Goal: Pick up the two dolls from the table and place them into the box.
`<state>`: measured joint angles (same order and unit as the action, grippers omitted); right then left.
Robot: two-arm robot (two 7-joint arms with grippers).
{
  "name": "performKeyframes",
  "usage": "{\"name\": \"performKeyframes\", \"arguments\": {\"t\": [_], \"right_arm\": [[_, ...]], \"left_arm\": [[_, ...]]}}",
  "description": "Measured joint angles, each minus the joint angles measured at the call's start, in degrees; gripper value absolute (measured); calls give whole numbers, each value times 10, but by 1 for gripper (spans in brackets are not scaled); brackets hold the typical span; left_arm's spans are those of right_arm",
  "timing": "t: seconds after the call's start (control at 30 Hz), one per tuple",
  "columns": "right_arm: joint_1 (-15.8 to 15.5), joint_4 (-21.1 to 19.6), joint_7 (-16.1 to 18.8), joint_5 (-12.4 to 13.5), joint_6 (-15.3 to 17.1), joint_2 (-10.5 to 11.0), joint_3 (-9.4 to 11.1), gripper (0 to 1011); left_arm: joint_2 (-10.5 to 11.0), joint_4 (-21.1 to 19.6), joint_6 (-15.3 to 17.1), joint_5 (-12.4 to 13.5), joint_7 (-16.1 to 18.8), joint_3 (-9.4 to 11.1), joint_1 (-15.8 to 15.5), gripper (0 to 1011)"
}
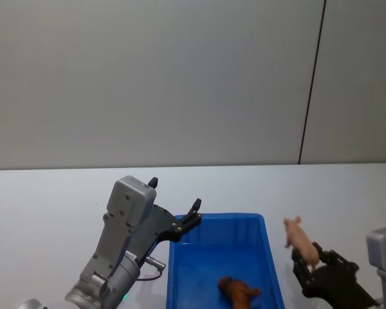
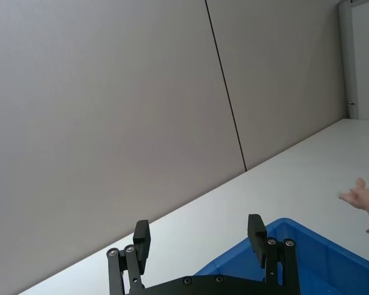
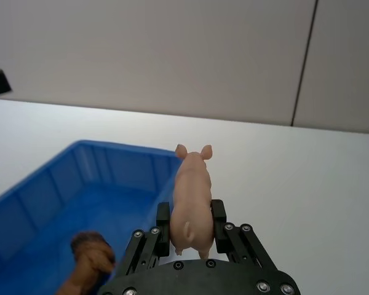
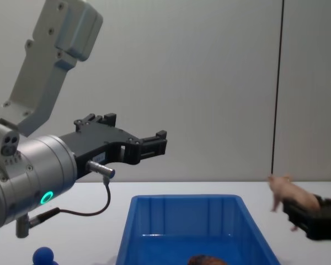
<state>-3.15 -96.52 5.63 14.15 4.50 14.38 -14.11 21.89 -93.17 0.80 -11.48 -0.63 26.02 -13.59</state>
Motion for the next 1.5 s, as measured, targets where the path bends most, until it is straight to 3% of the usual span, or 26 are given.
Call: {"name": "performKeyframes", "arguments": {"t": [0.5,0.6,0.73,1.03,1.23,1.5], "right_arm": [[70,48,90,5,6,-37,-12,379],[84,62,103,4,8,-44,-15,413],[101,79,113,1,12,-53,-17,574],[118,98,113,-1,16,-60,-18,822],[117,96,88,-1,17,-59,-13,999],[100,75,49,3,14,-49,-6,1001]], "left_arm": [[0,0,0,0,0,0,0,1001],[0,0,0,0,0,0,0,1001],[0,0,0,0,0,0,0,1001],[0,0,0,0,0,0,0,1001],[0,0,0,0,0,0,0,1001],[0,0,0,0,0,0,0,1001]]}}
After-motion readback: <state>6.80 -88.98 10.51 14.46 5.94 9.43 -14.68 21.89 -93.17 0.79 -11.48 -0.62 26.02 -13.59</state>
